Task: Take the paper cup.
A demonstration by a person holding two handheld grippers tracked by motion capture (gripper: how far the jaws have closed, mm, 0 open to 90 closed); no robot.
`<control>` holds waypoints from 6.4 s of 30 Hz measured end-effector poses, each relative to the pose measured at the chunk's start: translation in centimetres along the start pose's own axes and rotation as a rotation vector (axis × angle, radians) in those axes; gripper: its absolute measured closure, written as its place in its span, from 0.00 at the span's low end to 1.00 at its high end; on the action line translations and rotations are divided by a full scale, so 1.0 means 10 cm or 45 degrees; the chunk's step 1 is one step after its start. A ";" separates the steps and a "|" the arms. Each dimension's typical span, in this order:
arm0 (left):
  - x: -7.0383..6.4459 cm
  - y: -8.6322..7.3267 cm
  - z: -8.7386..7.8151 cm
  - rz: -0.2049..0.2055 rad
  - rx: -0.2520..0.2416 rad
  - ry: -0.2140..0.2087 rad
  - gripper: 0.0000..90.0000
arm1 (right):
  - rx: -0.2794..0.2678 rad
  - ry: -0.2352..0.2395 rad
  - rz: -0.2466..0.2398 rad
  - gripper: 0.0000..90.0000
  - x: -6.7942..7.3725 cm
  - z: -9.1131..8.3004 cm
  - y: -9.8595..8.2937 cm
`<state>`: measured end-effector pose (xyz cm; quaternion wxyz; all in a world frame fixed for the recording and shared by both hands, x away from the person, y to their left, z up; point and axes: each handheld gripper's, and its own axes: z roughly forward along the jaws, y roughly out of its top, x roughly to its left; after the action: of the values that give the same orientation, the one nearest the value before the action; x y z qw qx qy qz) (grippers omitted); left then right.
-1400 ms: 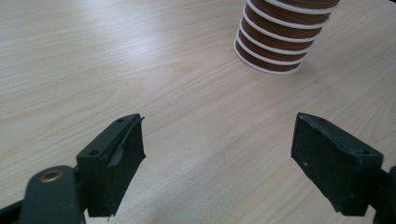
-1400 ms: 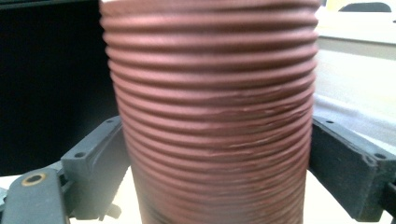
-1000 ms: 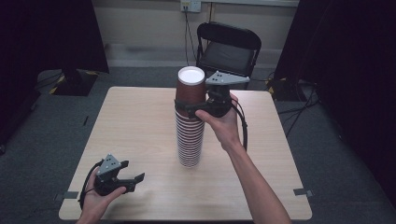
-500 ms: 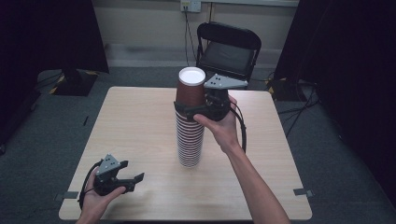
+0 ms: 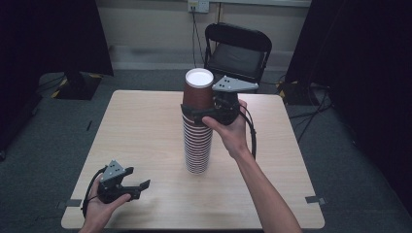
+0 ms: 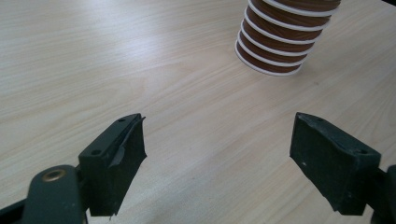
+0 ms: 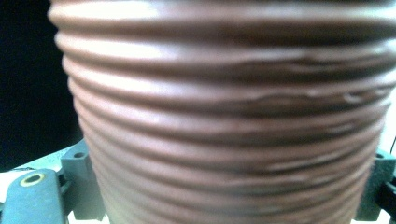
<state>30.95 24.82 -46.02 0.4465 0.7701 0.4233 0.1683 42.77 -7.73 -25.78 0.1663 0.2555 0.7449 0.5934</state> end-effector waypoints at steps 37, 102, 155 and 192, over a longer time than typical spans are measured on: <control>0.01 0.00 0.00 -0.006 0.002 -0.004 0.19 | -0.191 0.037 0.052 0.14 0.02 -0.22 0.44; -0.12 0.06 -0.04 0.038 -0.166 -0.067 0.22 | -0.134 -0.122 0.170 0.15 -0.29 -1.13 -0.23; -0.86 0.67 0.36 0.254 -0.328 -0.344 0.33 | 0.023 0.126 0.540 0.15 0.23 -0.78 -1.45; -1.17 0.56 0.39 0.514 -0.725 -0.215 0.73 | 0.037 0.364 0.917 0.16 0.69 -0.46 -1.60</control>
<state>29.44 11.94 -42.12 0.6343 0.6940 0.1606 0.3002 31.72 -10.03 -39.77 -0.1620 0.4177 0.6315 0.6328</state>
